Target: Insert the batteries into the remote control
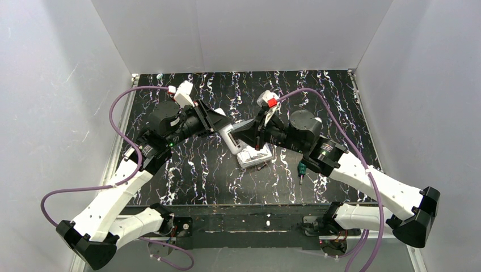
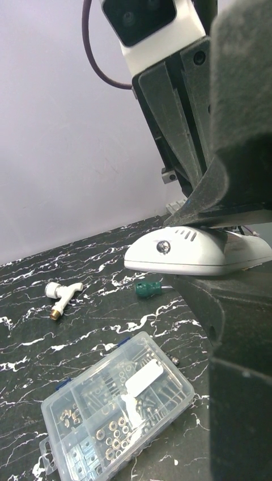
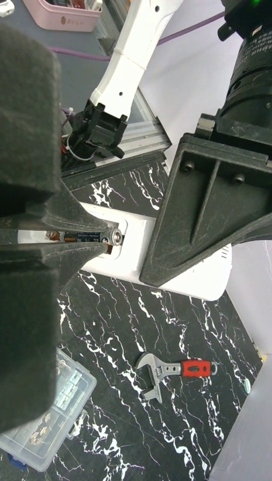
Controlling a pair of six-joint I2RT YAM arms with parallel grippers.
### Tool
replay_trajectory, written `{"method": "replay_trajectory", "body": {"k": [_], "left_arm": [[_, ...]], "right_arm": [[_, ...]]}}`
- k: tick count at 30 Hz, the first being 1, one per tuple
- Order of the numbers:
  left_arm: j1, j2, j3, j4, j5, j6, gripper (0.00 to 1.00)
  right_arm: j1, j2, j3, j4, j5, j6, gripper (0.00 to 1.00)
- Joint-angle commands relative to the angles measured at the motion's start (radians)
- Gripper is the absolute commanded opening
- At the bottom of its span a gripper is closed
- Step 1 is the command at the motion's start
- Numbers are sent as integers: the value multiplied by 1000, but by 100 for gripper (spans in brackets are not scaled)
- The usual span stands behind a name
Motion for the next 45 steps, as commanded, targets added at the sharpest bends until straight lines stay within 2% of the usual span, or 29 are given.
{"method": "replay_trajectory", "body": {"k": [1,17,29,41,45], "left_arm": [[-4,-23,-2,75,20,-17,0],[-4,-15,-6,82,21,-22,0],[-4,-25,-16,84,16,-29,0],[-4,-27,-15,87,24,-37,0],[-4,-32,-19,84,21,-36,0]], "right_arm": [[3,7,29,46,-10,12,1],[13,1,6,-55,38,-77,1],[31,-21,-46,-106,84,-81,2],[34,-13,-49,-95,116,-81,28],[34,-15,-50,-94,115,-81,32]]}}
